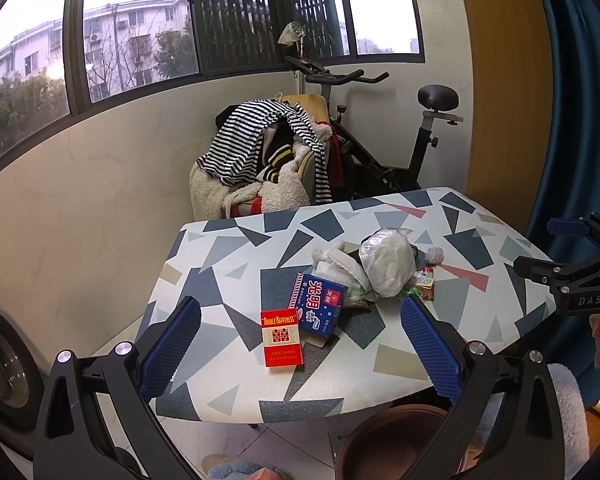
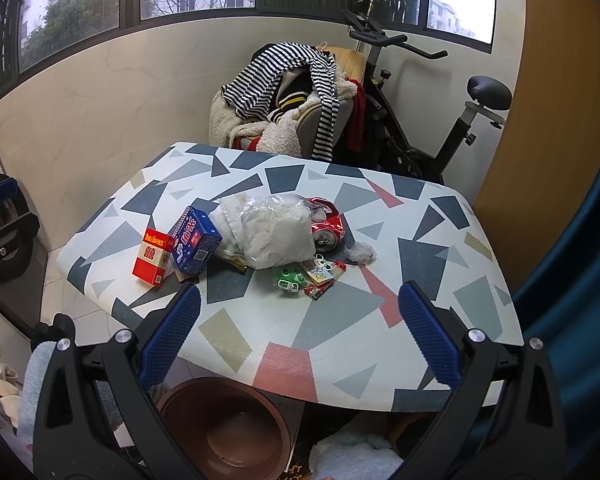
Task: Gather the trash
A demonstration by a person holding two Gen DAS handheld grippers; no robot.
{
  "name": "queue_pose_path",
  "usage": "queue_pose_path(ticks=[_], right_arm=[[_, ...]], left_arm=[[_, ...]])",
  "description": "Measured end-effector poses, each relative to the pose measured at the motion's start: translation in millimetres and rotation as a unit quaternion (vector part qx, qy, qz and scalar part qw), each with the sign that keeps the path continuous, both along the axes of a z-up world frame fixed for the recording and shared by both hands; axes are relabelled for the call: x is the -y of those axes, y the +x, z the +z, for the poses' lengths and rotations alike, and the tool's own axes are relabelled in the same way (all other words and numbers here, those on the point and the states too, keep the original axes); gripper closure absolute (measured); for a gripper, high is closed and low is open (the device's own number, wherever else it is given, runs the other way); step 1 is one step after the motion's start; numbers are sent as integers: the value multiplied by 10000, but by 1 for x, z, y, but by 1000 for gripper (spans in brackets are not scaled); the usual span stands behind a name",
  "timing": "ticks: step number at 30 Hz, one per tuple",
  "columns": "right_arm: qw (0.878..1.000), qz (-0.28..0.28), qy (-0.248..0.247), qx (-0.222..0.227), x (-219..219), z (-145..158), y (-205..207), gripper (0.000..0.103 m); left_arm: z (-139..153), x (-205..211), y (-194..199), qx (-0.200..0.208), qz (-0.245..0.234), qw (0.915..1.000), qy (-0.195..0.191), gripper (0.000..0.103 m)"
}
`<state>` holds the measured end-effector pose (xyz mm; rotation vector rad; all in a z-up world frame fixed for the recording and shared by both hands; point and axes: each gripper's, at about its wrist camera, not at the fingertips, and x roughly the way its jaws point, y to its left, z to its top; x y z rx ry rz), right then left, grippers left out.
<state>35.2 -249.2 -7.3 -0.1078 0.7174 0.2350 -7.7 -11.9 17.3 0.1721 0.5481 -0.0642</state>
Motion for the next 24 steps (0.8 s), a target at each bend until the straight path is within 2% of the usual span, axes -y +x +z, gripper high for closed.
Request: queue_pose_path(ticks=[12, 19, 24], right_arm=[[10000, 16, -45, 49, -3, 0, 0, 6], [10000, 21, 22, 30, -4, -1, 6, 5], [10000, 67, -46, -20, -12, -14, 10, 5]], left_arm=[[1, -6, 5, -59, -71, 9998, -161, 5], [-9, -18, 14, -170, -48, 9989, -434, 5], [-20, -35, 23, -224, 44, 9973, -693, 5]])
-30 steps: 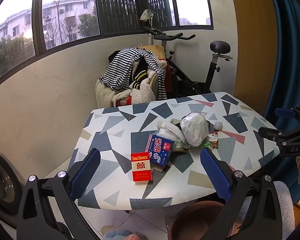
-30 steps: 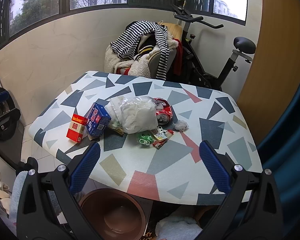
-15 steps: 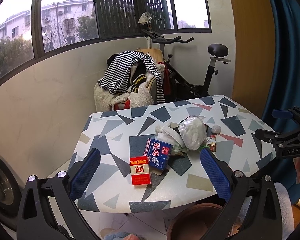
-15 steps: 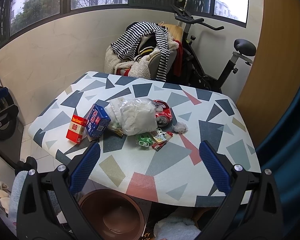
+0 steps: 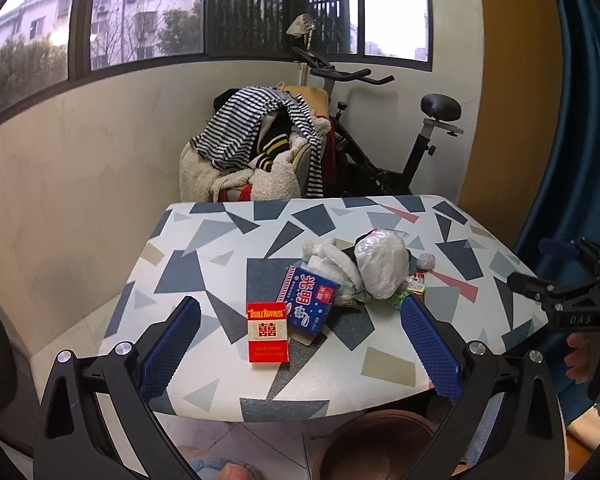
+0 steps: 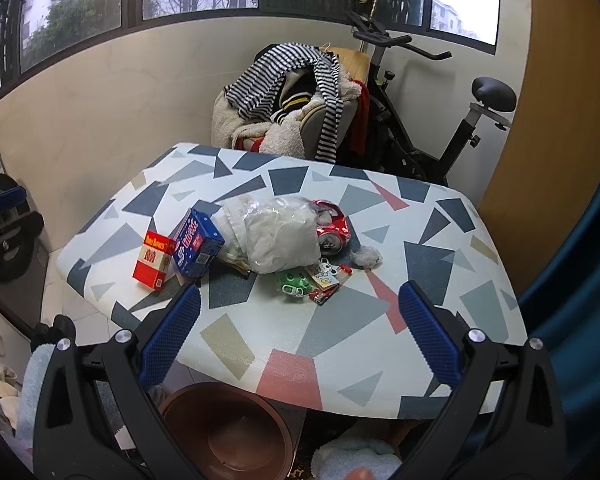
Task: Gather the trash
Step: 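Grasp the clear plastic bag with the right tool while the left tool grasps the red cigarette box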
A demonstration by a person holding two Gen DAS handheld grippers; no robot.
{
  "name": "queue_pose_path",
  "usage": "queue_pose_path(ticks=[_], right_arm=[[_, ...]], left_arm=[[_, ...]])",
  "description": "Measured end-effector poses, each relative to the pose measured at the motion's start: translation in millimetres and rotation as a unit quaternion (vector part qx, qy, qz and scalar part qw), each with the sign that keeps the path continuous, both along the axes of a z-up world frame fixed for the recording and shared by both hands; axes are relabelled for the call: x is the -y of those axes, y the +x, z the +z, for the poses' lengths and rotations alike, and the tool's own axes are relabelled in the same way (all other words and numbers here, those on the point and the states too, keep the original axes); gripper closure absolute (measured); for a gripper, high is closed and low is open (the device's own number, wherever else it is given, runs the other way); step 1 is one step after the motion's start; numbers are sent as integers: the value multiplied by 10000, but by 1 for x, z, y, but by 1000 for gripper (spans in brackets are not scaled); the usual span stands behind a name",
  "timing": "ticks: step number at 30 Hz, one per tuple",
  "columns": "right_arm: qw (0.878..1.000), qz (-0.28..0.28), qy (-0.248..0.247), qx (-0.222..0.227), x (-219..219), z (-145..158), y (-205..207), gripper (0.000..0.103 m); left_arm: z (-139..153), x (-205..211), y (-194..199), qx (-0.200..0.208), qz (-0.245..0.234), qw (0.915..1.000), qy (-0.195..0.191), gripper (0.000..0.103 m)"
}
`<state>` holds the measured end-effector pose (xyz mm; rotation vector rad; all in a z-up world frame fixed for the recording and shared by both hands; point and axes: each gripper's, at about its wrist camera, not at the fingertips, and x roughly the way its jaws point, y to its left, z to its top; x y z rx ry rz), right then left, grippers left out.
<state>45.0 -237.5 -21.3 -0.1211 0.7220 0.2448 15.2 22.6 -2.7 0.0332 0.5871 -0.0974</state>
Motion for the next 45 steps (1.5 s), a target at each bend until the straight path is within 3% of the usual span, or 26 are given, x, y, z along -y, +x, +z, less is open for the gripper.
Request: queue_pose_path(ticks=[8, 10, 14, 17, 20, 26, 32, 37, 38, 40, 43, 45], right_arm=[[9993, 159, 116, -330, -8, -29, 16, 5], [9984, 174, 198, -494, -10, -40, 24, 5], [9986, -54, 77, -522, -14, -56, 39, 6], [9971, -153, 190, -726, -14, -71, 59, 6], [9969, -162, 373, -669, -12, -80, 78, 6], [9973, 103, 498, -528, -36, -94, 122, 6], [9993, 63, 158, -331, -75, -111, 167, 6], [9983, -103, -82, -569, -84, -131, 194, 5], [9984, -80, -121, -539, -84, -132, 194, 6], [9986, -22, -107, -524, -81, -128, 189, 26], [9988, 41, 205, -440, -67, -120, 176, 37], [9993, 29, 234, -299, -60, -113, 167, 39]], left_arm=[[-42, -36, 16, -218, 291, 9992, 183, 5], [-58, -48, 26, -524, 356, 9980, 70, 5], [-90, -69, 46, -934, 354, 9937, -504, 5], [-107, -64, 62, -1069, 309, 9933, -309, 5], [-111, -57, 70, -993, 290, 9945, -151, 6], [-125, -65, 85, -1172, 360, 9908, -574, 12], [-135, -66, 91, -1319, 413, 9881, -673, 15], [-134, -60, 91, -1281, 341, 9890, -657, 15], [-134, -59, 91, -1275, 310, 9893, -637, 15], [-134, -56, 92, -1280, 266, 9895, -620, 15], [-138, -52, 95, -1322, 188, 9889, -657, 15], [-141, -50, 97, -1366, 157, 9881, -690, 15]])
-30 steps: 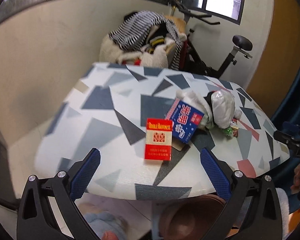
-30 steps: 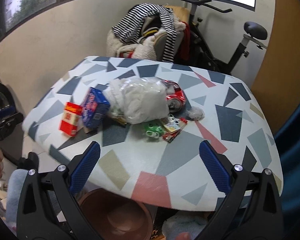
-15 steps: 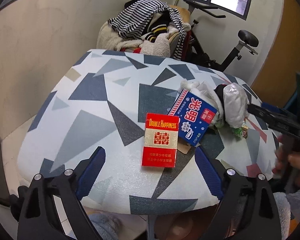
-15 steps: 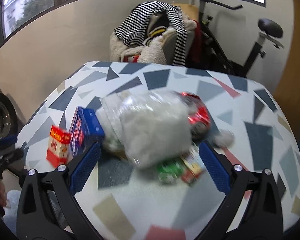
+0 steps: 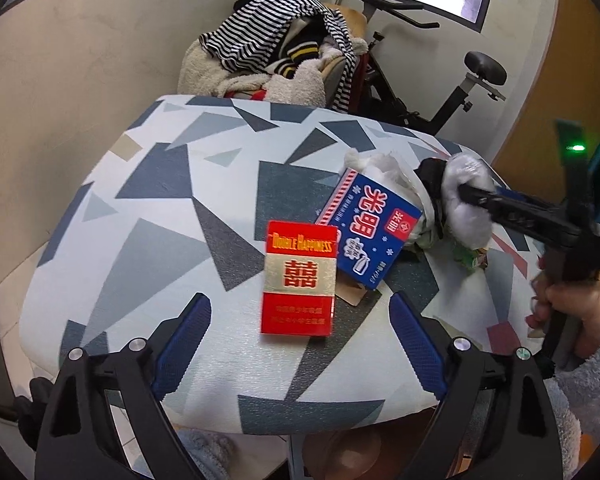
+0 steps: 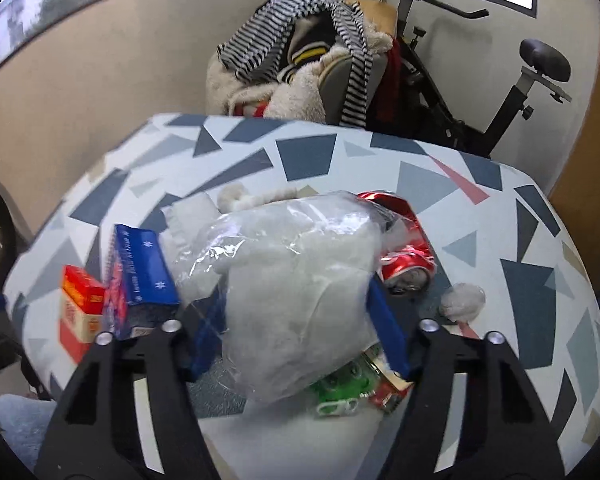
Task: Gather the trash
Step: 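Grasp the clear plastic bag with the right tool while the left tool grasps the red cigarette box, then lower the plastic bag into the brown bin and open the right tool while the left holds the box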
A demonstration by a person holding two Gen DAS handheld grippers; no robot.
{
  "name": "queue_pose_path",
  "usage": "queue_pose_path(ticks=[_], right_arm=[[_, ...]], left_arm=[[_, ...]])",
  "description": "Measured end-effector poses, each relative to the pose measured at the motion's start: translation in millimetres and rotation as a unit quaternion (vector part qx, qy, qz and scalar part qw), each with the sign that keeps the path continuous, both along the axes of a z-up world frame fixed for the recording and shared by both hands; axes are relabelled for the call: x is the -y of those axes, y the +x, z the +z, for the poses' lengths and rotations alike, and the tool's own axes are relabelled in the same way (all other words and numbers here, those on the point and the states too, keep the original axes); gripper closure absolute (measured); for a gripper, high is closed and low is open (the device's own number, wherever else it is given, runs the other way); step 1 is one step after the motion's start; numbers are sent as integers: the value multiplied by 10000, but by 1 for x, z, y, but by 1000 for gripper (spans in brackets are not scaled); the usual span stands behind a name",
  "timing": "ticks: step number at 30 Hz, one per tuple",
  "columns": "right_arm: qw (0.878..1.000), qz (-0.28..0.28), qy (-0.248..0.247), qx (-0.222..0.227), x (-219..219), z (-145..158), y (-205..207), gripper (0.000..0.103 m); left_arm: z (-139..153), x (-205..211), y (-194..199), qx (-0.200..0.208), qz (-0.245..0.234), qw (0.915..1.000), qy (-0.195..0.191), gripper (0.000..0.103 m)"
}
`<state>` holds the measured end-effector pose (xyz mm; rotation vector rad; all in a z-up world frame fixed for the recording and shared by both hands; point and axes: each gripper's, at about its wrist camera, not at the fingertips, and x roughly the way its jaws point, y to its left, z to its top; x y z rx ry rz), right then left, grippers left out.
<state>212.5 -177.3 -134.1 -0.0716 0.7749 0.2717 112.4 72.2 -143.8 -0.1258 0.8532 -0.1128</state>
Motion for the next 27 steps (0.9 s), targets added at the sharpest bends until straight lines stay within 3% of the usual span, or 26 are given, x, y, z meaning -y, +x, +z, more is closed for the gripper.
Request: queue_pose_path(ticks=[5, 8, 15, 16, 18, 20, 27], right_arm=[[9988, -74, 322, 365, 19, 23, -34, 40], [9984, -199, 366, 382, 31, 27, -52, 40], [9985, -362, 280, 312, 50, 29, -76, 40], [9984, -368, 279, 323, 53, 30, -80, 40], [9983, -391, 295, 307, 59, 31, -85, 40], [9983, -411, 322, 277, 63, 31, -90, 40], [9982, -364, 406, 251, 69, 35, -113, 40]], left_arm=[[-17, 6, 15, -174, -54, 9998, 19, 14], [-27, 13, 28, -221, -17, 9990, 384, 9], [-45, 16, 64, -438, 153, 9978, 464, 9], [-46, 11, 69, -497, 262, 9979, 323, 11], [-48, 2, 76, -635, 306, 9975, -88, 47], [-47, -1, 76, -716, 389, 9966, -151, 48], [-7, 11, 31, -238, 125, 9993, -256, 48]])
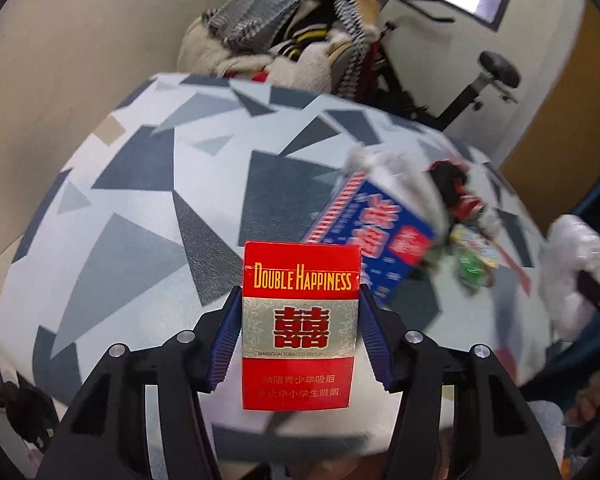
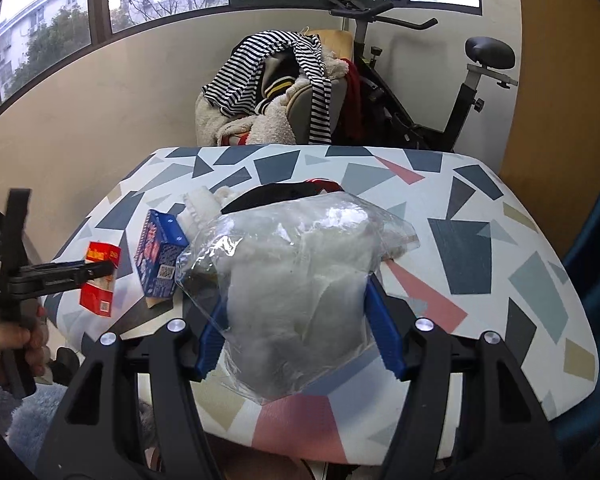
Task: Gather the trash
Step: 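Lower the plastic bag into the brown bin and open the right tool while the left holds the box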
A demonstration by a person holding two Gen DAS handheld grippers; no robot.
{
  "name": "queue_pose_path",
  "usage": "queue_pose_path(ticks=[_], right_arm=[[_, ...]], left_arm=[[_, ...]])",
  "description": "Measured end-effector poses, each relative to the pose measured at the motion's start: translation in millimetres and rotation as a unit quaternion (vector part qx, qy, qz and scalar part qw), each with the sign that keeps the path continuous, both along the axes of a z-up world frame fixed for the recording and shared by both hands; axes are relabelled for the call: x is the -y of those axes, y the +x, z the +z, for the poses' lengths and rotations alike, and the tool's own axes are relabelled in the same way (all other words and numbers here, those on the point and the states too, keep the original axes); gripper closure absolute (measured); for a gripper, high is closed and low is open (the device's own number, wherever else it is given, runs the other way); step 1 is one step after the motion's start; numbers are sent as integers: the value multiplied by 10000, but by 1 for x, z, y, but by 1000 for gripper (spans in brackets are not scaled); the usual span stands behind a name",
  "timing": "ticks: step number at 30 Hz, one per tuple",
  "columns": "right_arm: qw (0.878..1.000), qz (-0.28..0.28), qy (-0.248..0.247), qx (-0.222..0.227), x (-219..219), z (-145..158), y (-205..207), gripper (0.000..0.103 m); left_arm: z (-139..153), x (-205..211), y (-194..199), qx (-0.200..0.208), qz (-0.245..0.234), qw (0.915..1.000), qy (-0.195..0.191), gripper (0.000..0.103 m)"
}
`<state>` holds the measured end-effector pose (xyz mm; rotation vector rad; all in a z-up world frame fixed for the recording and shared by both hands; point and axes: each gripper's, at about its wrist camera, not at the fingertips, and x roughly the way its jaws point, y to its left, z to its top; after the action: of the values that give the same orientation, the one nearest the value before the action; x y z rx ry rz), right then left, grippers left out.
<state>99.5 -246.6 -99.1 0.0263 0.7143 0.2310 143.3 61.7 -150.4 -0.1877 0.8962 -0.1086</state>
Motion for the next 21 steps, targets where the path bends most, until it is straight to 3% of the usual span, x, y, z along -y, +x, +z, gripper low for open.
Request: queue_pose_path(ticks=[9, 15, 21], right_arm=[[9999, 134, 82, 58, -9, -7, -52, 40], [9988, 431, 143, -165, -31, -28, -95, 39], [9950, 736, 102, -673, -53, -63, -131, 39]], left_arm=[[41, 25, -88, 661, -220, 9974, -197, 48], [43, 31, -132, 768, -246, 9964, -272, 48], [36, 35, -167, 854, -218, 9958, -260, 48]])
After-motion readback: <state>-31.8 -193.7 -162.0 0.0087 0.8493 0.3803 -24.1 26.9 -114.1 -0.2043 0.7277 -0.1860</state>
